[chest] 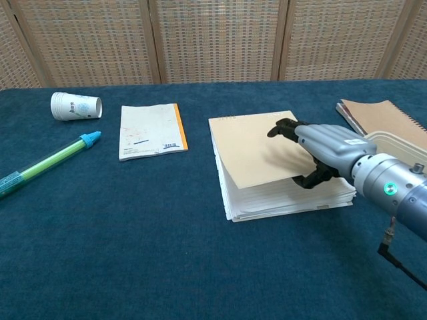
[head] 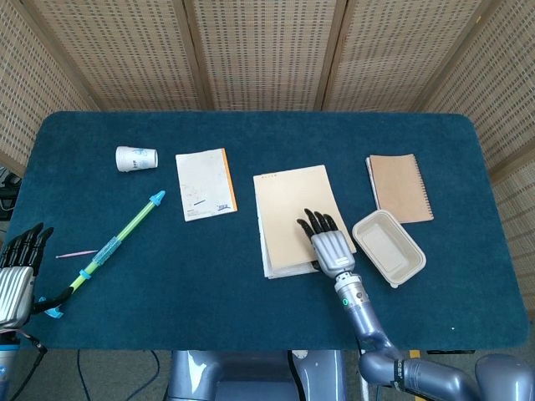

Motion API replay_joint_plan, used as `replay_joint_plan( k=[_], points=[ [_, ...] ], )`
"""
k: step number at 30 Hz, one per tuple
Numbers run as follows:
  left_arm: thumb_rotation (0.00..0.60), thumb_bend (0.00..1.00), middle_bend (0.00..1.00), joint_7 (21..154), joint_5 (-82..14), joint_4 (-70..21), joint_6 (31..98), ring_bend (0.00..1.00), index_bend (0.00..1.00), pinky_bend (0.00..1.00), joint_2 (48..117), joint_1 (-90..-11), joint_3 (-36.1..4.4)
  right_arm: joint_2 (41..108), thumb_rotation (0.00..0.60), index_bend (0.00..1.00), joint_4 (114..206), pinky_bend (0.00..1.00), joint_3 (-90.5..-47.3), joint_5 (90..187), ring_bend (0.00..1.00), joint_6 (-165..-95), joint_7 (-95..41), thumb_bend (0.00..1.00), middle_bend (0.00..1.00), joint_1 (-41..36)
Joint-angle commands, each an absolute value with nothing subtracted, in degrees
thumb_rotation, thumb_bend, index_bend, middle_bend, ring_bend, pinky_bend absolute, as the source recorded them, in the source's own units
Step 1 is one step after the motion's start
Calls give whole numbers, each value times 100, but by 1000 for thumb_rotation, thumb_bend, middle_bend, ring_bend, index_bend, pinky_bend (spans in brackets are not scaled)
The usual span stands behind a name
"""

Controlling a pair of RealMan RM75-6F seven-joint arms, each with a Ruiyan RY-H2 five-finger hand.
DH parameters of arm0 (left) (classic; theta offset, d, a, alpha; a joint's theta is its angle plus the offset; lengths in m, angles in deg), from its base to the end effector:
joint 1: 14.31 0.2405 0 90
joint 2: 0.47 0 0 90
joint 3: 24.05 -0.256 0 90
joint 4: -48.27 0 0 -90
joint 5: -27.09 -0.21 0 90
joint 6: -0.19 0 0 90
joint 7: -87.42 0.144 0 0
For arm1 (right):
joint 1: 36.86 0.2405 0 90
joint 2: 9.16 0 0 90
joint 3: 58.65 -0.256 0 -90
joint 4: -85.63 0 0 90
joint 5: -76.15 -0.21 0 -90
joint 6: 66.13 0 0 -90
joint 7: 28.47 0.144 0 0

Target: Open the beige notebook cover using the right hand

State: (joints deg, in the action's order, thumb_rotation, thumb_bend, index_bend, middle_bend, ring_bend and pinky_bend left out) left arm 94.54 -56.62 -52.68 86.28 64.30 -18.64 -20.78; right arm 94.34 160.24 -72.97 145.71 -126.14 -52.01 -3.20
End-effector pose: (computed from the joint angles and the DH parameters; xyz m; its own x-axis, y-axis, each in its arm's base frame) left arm -0.2849 0.1771 0.1482 0.3585 -0.0031 0.9335 0.9333 0.0260 -0.3583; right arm -0.1599 -0.3199 -0.0637 0.3853 -0.1951 0.9019 -0.9042 -0.2748 0.3268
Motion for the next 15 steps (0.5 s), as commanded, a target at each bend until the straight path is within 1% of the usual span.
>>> replay_joint_plan(
  k=[1,2,3,4,5,7,9,12,15],
  points=[
    [600,190,0,9447,-5653,-5262,8620,0,0,42,6432,-1868,-2074,9400,600,171,16082,149,-7359,14533,0,-12586,-5209,656,2,-250],
    [600,190,0,9443,-5649,-5259,8616,0,0,42,6432,-1869,-2074,9388,600,191,16105,160,-7369,14543,1,-12593,-5200,658,11,-229],
    [600,189,0,9440,-5646,-5255,8613,0,0,42,6433,-1870,-2074,9381,600,232,16116,188,-7374,14568,16,-12621,-5184,663,41,-214],
    [600,189,0,9438,-5643,-5252,8610,0,0,42,6433,-1872,-2072,9380,600,298,16123,238,-7371,14602,70,-12654,-5157,672,108,-205],
    [600,189,0,9436,-5639,-5249,8603,0,0,42,6433,-1876,-2071,9377,600,353,16137,277,-7361,14639,126,-12687,-5113,680,172,-204],
    [600,190,0,9432,-5634,-5245,8586,0,0,42,6436,-1883,-2073,9369,600,516,16152,393,-7323,14755,326,-12769,-4986,708,371,-209],
    [600,189,0,9431,-5634,-5245,8574,0,0,43,6438,-1887,-2077,9339,600,609,16152,466,-7245,14876,442,-12822,-4886,728,482,-222],
    [600,189,0,9431,-5641,-5252,8568,0,0,43,6438,-1891,-2083,9287,600,702,16191,549,-7139,15069,543,-12926,-4649,746,582,-263],
    [600,189,0,9445,-5658,-5268,8573,0,0,42,6440,-1892,-2088,9128,600,722,16414,571,-6980,15350,568,-13099,-4297,747,608,-365]
  ],
)
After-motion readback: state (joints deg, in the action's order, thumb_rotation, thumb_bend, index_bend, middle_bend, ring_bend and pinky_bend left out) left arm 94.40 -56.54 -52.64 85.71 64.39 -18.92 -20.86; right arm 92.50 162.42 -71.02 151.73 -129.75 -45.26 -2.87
